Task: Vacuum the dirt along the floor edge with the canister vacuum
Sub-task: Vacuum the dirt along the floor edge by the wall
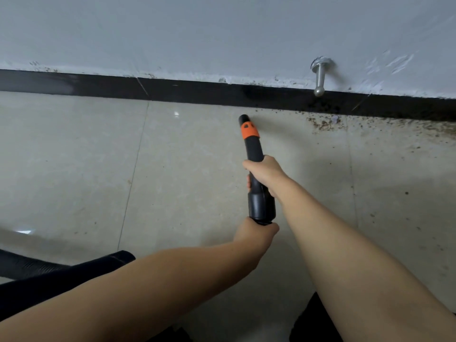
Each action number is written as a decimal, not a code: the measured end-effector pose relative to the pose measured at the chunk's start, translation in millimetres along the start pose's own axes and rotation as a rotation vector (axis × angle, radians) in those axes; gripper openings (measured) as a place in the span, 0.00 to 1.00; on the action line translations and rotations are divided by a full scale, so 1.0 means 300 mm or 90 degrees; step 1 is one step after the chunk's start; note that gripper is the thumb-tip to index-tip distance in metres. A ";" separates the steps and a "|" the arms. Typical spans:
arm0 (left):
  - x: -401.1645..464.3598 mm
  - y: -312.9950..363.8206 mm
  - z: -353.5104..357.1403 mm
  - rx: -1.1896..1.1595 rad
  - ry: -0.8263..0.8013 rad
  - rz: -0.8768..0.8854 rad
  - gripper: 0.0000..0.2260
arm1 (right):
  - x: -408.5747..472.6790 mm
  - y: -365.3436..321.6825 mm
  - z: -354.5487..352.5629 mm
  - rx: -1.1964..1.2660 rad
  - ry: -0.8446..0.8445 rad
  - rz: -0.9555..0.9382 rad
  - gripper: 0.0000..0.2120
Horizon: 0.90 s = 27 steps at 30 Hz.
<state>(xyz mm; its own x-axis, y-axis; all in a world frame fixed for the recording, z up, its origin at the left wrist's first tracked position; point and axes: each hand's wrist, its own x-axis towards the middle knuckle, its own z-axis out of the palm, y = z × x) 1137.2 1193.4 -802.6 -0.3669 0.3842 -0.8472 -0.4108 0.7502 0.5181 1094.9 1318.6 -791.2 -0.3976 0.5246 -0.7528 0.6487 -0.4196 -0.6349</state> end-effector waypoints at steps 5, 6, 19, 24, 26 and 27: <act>0.030 0.030 -0.048 0.009 0.020 0.009 0.09 | 0.028 -0.035 0.027 0.015 -0.004 -0.009 0.05; 0.037 0.042 -0.051 0.028 0.015 0.014 0.10 | 0.033 -0.038 0.016 0.036 0.013 -0.004 0.04; 0.064 0.171 0.098 0.094 -0.115 0.046 0.14 | 0.061 -0.011 -0.262 0.184 0.164 0.065 0.05; 0.074 0.158 0.100 0.046 -0.103 0.028 0.13 | 0.075 -0.019 -0.238 0.166 0.141 0.052 0.05; 0.072 0.148 0.084 0.031 -0.092 0.024 0.13 | 0.078 -0.023 -0.211 0.152 0.128 0.047 0.05; 0.070 0.141 0.075 0.023 -0.085 0.022 0.13 | 0.078 -0.026 -0.193 0.142 0.118 0.046 0.05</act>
<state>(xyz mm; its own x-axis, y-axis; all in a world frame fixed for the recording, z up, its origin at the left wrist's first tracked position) 1130.9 1245.2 -801.0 -0.2656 0.4768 -0.8379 -0.3684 0.7530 0.5452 1118.0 1376.9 -793.8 -0.2172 0.6053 -0.7658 0.5041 -0.6023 -0.6190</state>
